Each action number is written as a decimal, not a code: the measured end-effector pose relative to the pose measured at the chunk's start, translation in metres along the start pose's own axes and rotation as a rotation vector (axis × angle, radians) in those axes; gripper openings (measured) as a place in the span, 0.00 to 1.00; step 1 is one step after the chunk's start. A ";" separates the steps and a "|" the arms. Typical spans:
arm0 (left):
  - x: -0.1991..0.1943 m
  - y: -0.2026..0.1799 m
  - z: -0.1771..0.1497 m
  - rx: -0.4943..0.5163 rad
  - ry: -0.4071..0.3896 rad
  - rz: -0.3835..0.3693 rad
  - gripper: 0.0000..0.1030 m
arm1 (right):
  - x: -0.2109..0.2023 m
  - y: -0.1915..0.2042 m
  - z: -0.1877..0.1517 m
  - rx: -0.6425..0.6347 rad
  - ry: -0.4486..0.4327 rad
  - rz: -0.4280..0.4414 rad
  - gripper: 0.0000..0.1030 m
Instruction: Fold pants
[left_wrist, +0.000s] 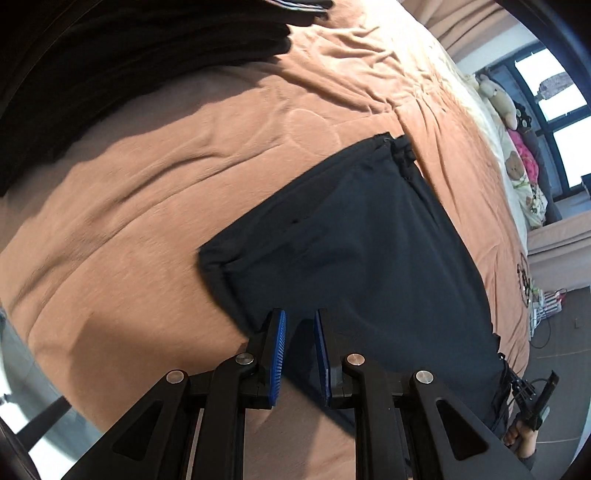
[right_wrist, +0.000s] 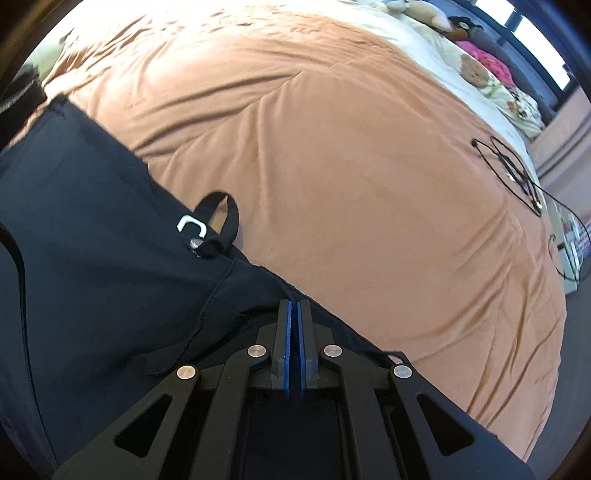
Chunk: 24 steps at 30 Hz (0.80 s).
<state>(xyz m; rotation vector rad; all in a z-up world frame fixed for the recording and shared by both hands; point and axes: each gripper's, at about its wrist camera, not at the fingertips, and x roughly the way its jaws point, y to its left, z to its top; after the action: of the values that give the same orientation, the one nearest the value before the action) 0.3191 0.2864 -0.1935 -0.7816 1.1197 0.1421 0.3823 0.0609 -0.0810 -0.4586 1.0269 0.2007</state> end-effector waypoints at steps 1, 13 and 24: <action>-0.002 0.003 0.000 -0.003 -0.005 0.000 0.17 | -0.007 -0.002 -0.001 0.012 -0.009 0.004 0.00; -0.030 0.023 -0.008 -0.049 -0.083 -0.068 0.52 | -0.062 -0.016 -0.033 0.235 -0.121 0.023 0.00; -0.013 0.033 -0.009 -0.100 -0.076 -0.114 0.52 | -0.064 -0.020 -0.052 0.340 -0.119 0.179 0.00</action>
<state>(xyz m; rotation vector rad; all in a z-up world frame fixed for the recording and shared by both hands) 0.2909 0.3079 -0.2009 -0.9201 0.9992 0.1316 0.3170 0.0225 -0.0432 -0.0452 0.9615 0.2056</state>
